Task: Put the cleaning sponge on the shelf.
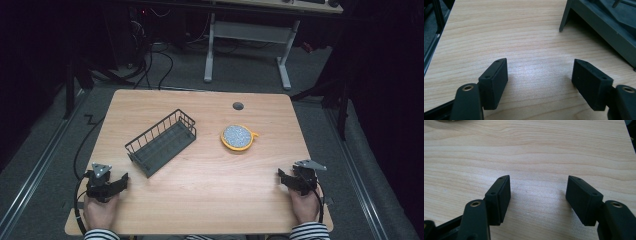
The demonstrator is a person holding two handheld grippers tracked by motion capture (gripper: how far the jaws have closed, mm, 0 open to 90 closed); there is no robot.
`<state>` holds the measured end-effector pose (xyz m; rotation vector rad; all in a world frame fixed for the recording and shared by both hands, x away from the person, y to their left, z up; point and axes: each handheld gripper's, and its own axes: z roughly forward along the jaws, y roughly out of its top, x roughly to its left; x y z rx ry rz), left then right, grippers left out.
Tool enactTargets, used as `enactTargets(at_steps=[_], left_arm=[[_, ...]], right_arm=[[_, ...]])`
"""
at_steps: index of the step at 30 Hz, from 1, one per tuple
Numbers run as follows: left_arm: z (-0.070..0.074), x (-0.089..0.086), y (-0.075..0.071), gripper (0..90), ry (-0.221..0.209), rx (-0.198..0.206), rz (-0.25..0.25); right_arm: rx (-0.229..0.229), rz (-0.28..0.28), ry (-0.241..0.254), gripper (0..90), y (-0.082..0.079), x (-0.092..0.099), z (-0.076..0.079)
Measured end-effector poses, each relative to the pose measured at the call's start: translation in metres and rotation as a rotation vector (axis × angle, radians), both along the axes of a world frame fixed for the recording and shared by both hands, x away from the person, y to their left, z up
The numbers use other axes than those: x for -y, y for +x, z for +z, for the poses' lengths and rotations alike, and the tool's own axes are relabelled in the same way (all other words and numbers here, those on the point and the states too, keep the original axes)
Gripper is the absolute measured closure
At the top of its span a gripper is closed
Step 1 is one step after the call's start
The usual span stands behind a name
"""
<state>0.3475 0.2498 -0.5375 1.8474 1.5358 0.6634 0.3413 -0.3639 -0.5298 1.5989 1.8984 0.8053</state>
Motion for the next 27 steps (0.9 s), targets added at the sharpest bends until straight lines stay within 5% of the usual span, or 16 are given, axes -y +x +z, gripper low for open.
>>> enactTargets(at_steps=[19, 27], left_arm=[[0.0002, 0.0003, 0.0008, 30.4, 0.0, -0.001, 0.006], [0.001, -0.0038, 0.0004, 30.4, -0.049, -0.002, 0.015]], right_arm=[[-0.002, 0.003, -0.001, 36.2, 0.0, -0.0001, 0.0001], [-0.002, 0.006, -0.002, 36.0, 0.0, -0.0001, 0.0001]])
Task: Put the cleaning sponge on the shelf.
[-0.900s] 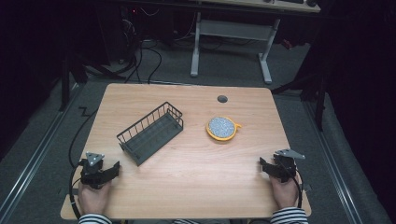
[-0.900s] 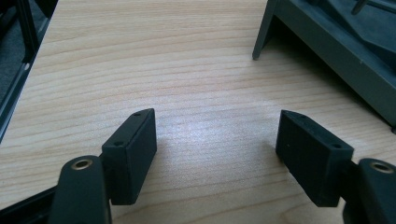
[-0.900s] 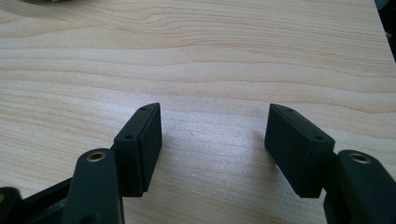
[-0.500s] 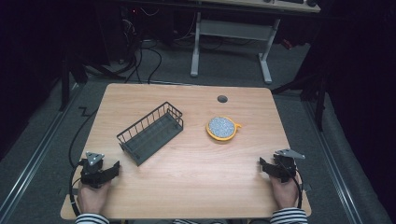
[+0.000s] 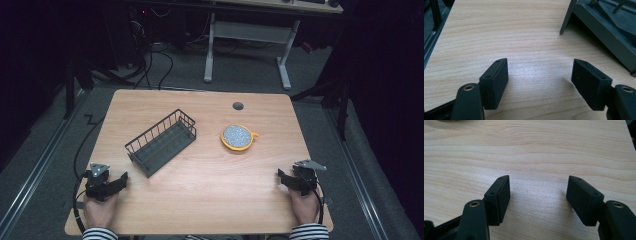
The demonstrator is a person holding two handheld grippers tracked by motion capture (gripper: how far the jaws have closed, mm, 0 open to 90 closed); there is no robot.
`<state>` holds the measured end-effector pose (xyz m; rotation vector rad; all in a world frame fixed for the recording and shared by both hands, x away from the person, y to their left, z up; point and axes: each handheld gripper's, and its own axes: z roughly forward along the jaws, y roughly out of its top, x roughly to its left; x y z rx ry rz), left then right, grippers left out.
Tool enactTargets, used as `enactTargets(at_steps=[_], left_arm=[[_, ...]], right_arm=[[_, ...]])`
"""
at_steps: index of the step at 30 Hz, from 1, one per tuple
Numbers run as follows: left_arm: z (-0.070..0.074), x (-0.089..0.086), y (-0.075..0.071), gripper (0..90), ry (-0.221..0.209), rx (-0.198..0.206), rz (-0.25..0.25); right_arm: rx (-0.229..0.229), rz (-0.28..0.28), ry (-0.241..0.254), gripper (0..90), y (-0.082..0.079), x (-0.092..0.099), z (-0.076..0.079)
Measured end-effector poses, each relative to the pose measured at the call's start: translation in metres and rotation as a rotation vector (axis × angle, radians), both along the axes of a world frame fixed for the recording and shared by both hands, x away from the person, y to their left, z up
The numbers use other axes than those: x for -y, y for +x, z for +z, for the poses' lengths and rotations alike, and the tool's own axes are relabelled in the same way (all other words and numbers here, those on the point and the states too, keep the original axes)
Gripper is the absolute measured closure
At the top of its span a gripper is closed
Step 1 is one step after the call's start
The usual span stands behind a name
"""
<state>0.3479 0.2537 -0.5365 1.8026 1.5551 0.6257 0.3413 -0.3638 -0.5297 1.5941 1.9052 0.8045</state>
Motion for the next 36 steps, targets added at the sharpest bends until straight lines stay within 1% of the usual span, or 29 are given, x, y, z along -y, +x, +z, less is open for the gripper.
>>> enactTargets(at_steps=[1, 5, 9, 11, 12, 14, 15, 16, 17, 18, 19, 21, 22, 23, 25, 26, 28, 29, 30, 31, 35, 36], left_arm=[[0.001, -0.001, 0.0, 30.5, -0.004, -0.007, 0.0], [0.005, -0.003, -0.003, 31.5, -0.014, -0.007, 0.0], [0.011, -0.005, -0.006, 32.8, -0.029, 0.001, -0.004], [0.018, -0.007, -0.008, 32.8, -0.043, 0.011, -0.007], [0.018, -0.007, -0.008, 32.8, -0.043, 0.011, -0.007], [0.024, -0.009, -0.009, 32.8, -0.053, 0.014, -0.01], [0.027, -0.009, -0.01, 32.8, -0.059, 0.013, -0.014], [0.034, -0.009, -0.012, 32.7, -0.067, 0.022, -0.021], [0.034, -0.009, -0.012, 32.7, -0.067, 0.022, -0.021], [0.04, -0.009, -0.013, 32.7, -0.073, 0.027, -0.03], [0.04, -0.009, -0.013, 32.7, -0.073, 0.027, -0.03], [0.048, -0.009, -0.013, 32.7, -0.084, 0.031, -0.046], [0.051, -0.008, -0.012, 33.2, -0.089, 0.033, -0.052], [0.057, -0.008, -0.011, 34.2, -0.099, 0.032, -0.06], [0.063, -0.007, -0.01, 34.3, -0.11, 0.036, -0.063], [0.063, -0.007, -0.01, 34.4, -0.11, 0.036, -0.063], [0.072, -0.005, -0.006, 34.7, -0.125, 0.038, -0.07], [0.074, -0.004, -0.005, 34.6, -0.131, 0.037, -0.073], [0.074, -0.004, -0.005, 34.6, -0.131, 0.037, -0.073], [0.079, -0.002, -0.002, 34.7, -0.131, 0.039, -0.08], [0.09, 0.002, 0.006, 35.5, -0.144, 0.043, -0.094], [0.093, 0.003, 0.008, 35.8, -0.141, 0.046, -0.098]], right_arm=[[0.0, 0.0, 0.0, 36.1, 0.0, 0.0, 0.0], [0.0, 0.0, 0.0, 36.0, 0.0, 0.0, 0.0], [0.001, 0.002, -0.001, 36.0, 0.0, 0.0, 0.0], [0.001, 0.003, -0.002, 36.0, 0.0, 0.0, 0.0], [0.001, 0.003, -0.001, 35.9, 0.0, 0.0, 0.0], [0.001, 0.003, -0.001, 35.8, 0.0, 0.0, 0.0], [0.001, 0.004, -0.001, 35.8, 0.0, 0.0, 0.0], [0.001, 0.003, -0.001, 35.8, 0.0, 0.0, 0.0], [0.0, 0.004, -0.001, 35.7, 0.0, 0.0, 0.0], [0.0, 0.004, -0.001, 35.7, 0.0, 0.0, 0.0], [0.0, 0.004, -0.001, 35.7, 0.0, 0.0, 0.0], [0.0, 0.004, -0.001, 35.7, 0.0, 0.0, 0.0], [0.0, 0.004, -0.001, 35.7, 0.0, 0.0, 0.0], [0.0, 0.005, -0.001, 35.6, 0.0, 0.0, 0.0], [0.0, 0.005, -0.001, 35.5, 0.0, 0.0, 0.0], [0.0, 0.005, -0.001, 35.5, 0.0, 0.0, 0.0], [-0.001, 0.005, 0.0, 35.5, 0.0, 0.0, 0.0], [-0.002, 0.004, 0.001, 35.5, 0.0, 0.0, 0.0], [-0.002, 0.004, 0.001, 35.5, 0.0, 0.0, 0.0], [-0.002, 0.004, 0.001, 35.5, 0.0, 0.0, 0.0], [-0.001, 0.007, 0.0, 35.5, 0.0, 0.0, 0.0], [0.0, 0.007, 0.0, 35.5, 0.0, 0.0, 0.0]])
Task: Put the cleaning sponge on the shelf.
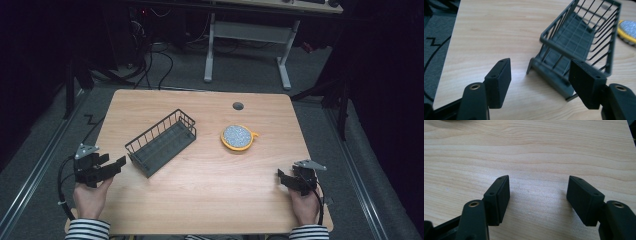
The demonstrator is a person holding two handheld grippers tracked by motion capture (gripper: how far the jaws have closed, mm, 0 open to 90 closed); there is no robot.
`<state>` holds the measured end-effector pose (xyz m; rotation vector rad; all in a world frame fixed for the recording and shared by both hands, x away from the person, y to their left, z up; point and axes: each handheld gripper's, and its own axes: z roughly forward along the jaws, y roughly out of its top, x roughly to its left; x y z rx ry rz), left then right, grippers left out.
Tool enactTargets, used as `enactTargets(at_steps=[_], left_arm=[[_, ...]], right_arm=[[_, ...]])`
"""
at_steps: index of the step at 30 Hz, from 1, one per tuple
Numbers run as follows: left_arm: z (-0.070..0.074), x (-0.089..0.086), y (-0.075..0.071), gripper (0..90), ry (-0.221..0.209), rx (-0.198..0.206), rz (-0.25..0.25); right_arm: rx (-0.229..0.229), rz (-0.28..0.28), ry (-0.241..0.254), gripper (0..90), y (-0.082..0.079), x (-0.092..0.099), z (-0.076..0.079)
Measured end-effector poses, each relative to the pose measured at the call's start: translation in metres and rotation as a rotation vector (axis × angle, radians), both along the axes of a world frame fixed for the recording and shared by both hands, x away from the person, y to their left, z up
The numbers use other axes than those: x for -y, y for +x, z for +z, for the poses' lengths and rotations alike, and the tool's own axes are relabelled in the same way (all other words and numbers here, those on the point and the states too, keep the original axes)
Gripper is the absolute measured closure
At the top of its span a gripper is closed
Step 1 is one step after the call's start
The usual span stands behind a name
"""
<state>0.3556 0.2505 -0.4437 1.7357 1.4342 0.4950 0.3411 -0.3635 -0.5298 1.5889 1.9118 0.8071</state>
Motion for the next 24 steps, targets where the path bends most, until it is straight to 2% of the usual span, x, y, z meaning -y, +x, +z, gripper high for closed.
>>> enactTargets(at_steps=[4, 6, 7, 9, 10, 11, 14, 15, 19, 24], left_arm=[[0.008, 0.004, 0.007, 37.3, 0.01, 0.001, -0.01], [0.015, 0.008, 0.018, 38.2, 0.038, -0.01, -0.016], [0.015, 0.008, 0.018, 38.5, 0.038, -0.01, -0.016], [0.017, 0.013, 0.028, 39.5, 0.058, -0.029, -0.021], [0.017, 0.013, 0.028, 39.9, 0.058, -0.029, -0.021], [0.017, 0.016, 0.036, 40.6, 0.068, -0.048, -0.019], [0.016, 0.02, 0.043, 42.5, 0.083, -0.066, -0.019], [0.014, 0.023, 0.05, 43.4, 0.096, -0.084, -0.017], [0.009, 0.029, 0.059, 45.9, 0.123, -0.115, -0.016], [0.003, 0.032, 0.066, 50.1, 0.132, -0.136, -0.014]], right_arm=[[-0.001, 0.0, 0.001, 35.5, 0.0, 0.0, 0.0], [-0.001, 0.001, 0.001, 35.5, 0.0, 0.0, 0.0], [-0.001, 0.001, 0.001, 35.5, 0.0, 0.0, 0.0], [-0.001, 0.002, 0.001, 35.5, 0.0, 0.0, 0.0], [-0.001, 0.002, 0.001, 35.5, 0.0, 0.0, 0.0], [0.0, 0.004, -0.001, 35.5, 0.0, 0.0, 0.0], [0.0, 0.004, -0.001, 35.5, 0.0, 0.0, 0.0], [0.0, 0.004, -0.001, 35.5, 0.0, 0.0, 0.0], [-0.001, 0.003, 0.0, 35.4, 0.0, 0.0, 0.0], [0.001, 0.009, -0.003, 35.3, 0.0, 0.0, 0.0]])
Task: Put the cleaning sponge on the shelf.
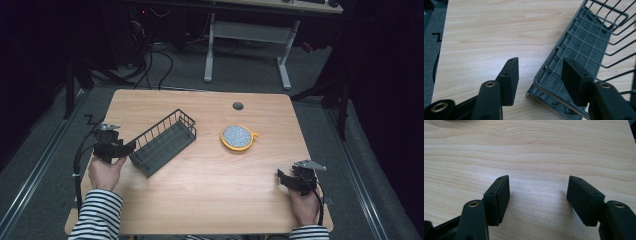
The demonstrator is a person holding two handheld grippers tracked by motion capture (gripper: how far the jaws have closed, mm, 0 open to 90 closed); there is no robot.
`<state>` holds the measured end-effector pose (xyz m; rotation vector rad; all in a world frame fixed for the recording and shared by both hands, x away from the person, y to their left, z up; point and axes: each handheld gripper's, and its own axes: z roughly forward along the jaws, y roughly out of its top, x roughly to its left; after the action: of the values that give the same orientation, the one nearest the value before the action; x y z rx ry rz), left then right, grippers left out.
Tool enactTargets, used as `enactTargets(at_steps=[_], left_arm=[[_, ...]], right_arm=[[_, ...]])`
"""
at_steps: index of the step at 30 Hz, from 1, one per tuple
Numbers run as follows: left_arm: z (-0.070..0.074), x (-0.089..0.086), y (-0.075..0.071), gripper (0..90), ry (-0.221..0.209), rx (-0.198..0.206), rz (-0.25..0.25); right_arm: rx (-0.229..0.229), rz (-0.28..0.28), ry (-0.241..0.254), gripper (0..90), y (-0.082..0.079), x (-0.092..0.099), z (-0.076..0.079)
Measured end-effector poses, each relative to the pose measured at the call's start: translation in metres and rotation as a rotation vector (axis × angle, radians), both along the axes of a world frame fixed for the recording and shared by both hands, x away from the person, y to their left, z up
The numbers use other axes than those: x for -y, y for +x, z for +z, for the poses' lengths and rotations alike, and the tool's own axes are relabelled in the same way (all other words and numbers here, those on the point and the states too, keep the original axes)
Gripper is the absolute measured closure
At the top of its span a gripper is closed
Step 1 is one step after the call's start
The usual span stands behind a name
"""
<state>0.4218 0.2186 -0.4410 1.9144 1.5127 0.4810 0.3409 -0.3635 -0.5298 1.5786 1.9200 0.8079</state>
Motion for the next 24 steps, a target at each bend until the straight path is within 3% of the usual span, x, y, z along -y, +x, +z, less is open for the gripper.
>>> enactTargets(at_steps=[15, 24], left_arm=[[-0.0111, 0.0083, 0.0072, 67.3, 0.026, -0.037, -0.039], [-0.0112, 0.0062, 0.0075, 72.8, 0.003, -0.041, -0.049]], right_arm=[[0.0, 0.002, 0.0, 35.2, -0.0001, -0.0001, 0.0], [0.0, 0.002, 0.001, 35.2, -0.0001, -0.0001, 0.0]])
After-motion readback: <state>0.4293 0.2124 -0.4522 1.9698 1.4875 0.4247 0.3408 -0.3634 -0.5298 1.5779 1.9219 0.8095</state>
